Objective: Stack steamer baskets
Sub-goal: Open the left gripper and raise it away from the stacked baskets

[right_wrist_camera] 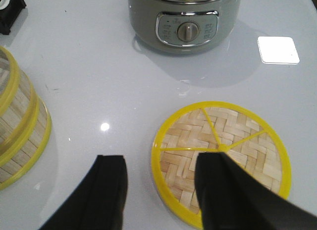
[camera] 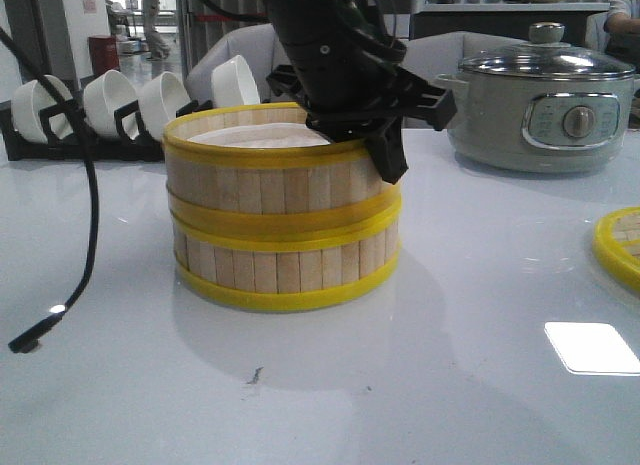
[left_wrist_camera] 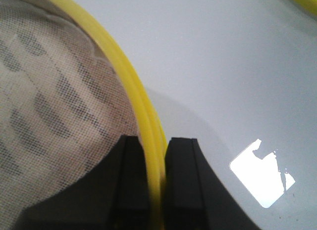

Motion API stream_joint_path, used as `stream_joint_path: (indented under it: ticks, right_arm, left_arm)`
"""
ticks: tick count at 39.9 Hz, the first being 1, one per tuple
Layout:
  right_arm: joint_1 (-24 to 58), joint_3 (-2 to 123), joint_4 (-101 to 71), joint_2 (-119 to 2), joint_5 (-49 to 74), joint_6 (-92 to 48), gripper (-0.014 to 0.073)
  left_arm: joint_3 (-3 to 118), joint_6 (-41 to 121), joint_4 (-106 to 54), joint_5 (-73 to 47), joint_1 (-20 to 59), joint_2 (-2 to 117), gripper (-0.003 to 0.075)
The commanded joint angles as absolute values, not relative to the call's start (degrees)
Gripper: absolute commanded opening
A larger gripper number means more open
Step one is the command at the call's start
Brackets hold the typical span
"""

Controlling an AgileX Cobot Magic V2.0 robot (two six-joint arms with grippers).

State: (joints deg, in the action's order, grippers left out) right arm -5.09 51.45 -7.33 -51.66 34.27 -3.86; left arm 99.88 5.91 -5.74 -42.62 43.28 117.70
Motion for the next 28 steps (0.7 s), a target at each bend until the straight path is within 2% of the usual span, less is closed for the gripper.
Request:
stream_joint_path:
  ticks: [1, 21, 25, 28]
  right_arm:
    - [-5.2, 53.7, -6.9, -51.3, 30.0, -4.2, 0.0425]
    - [-5.2, 53.7, -6.9, -51.3, 30.0, -4.2, 0.0425]
    - [-5.2, 53.7, -6.9, -51.3, 30.0, -4.2, 0.0425]
    - [-5.2, 53.7, -6.9, -51.3, 30.0, -4.2, 0.0425]
  left_arm:
    - [101.9, 6.0, -6.8, -39.7, 44.0, 114.7, 0.0085]
    - [101.9, 6.0, -7.9, -39.8, 44.0, 114.7, 0.0086]
    - [101.9, 6.0, -7.9, -39.8, 44.0, 114.7, 0.0109]
    - [101.9, 6.0, -7.9, -39.8, 44.0, 114.7, 0.0153]
